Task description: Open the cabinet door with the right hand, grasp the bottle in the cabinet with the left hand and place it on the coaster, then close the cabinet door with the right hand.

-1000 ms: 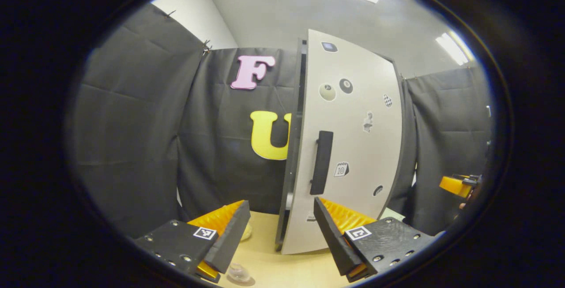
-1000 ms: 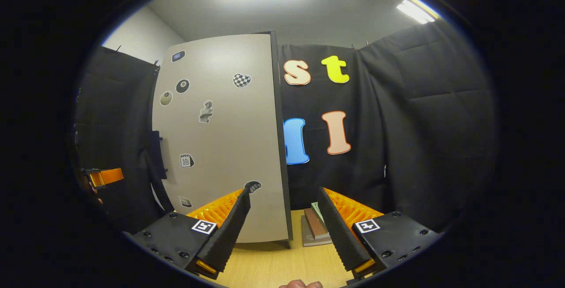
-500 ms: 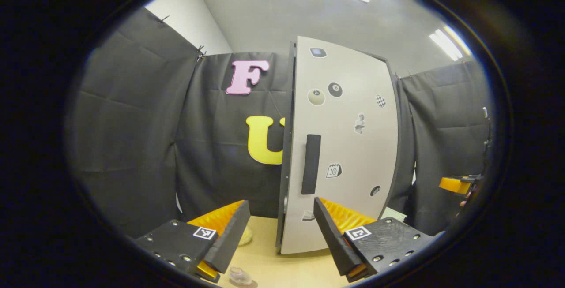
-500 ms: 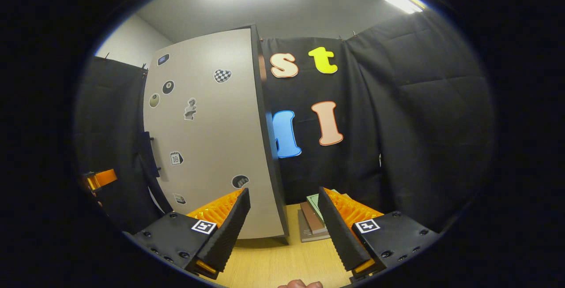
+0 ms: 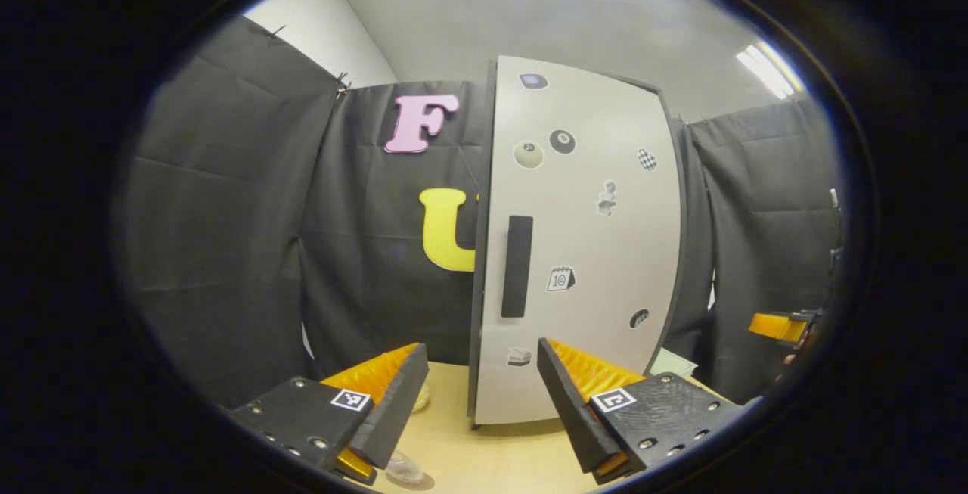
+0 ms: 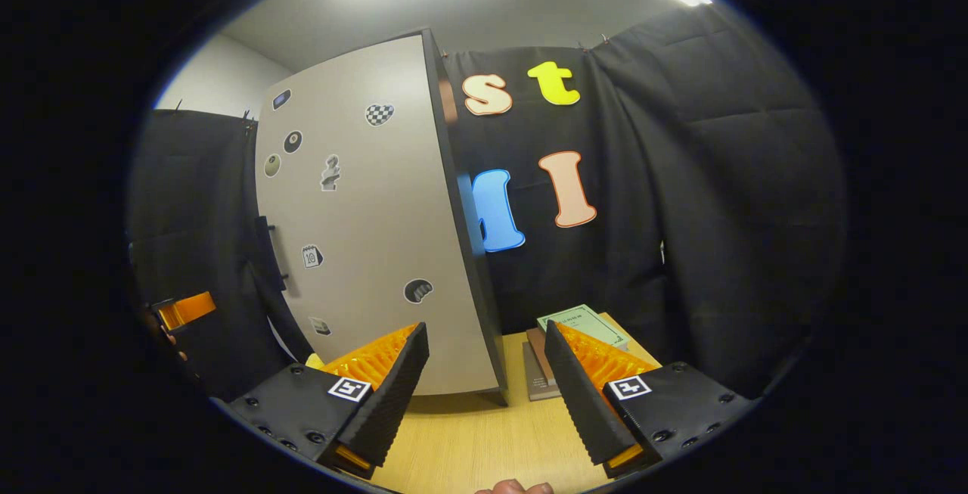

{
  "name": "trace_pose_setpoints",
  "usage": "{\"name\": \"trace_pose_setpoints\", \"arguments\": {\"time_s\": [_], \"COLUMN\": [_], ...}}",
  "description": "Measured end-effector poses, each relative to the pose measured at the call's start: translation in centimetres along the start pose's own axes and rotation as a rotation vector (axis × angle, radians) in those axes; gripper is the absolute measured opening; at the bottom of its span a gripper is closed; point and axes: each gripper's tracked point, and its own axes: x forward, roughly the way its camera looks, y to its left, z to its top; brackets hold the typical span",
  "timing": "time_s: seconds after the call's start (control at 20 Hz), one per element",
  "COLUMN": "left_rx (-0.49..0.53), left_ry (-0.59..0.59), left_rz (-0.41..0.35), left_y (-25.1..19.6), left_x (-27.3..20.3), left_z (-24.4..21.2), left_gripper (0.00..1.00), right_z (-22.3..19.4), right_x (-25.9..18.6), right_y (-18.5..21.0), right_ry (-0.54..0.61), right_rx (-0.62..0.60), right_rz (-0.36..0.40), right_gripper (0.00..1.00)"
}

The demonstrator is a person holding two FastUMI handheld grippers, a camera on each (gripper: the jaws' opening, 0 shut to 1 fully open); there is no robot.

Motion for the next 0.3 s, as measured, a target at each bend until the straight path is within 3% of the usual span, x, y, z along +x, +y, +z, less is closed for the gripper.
{"name": "trace_pose_setpoints", "arguments": {"time_s": [0.1, 0.15, 0.25, 0.3], "left_rx": [0.001, 0.006, 0.014, 0.018], "left_ry": [0.009, 0.014, 0.018, 0.018], "left_rz": [-0.002, 0.0, 0.012, 0.015], "left_y": [-0.34, -0.44, -0.44, -0.51], "left_x": [-0.23, -0.39, -0.46, -0.46], "left_z": [-0.11, -0.29, -0.3, -0.22], "left_gripper": [0.87, 0.87, 0.9, 0.87], "right_z": [-0.22, -0.23, -0.17, -0.22], "right_x": [0.09, 0.14, 0.43, 0.55], "right_y": [-0.23, -0.29, -0.45, -0.57], "right_ry": [0.013, 0.015, 0.021, 0.027], "right_rx": [0.001, 0.004, 0.013, 0.014], "right_rz": [0.01, 0.015, 0.02, 0.024], "right_gripper": [0.93, 0.98, 0.98, 0.93]}}
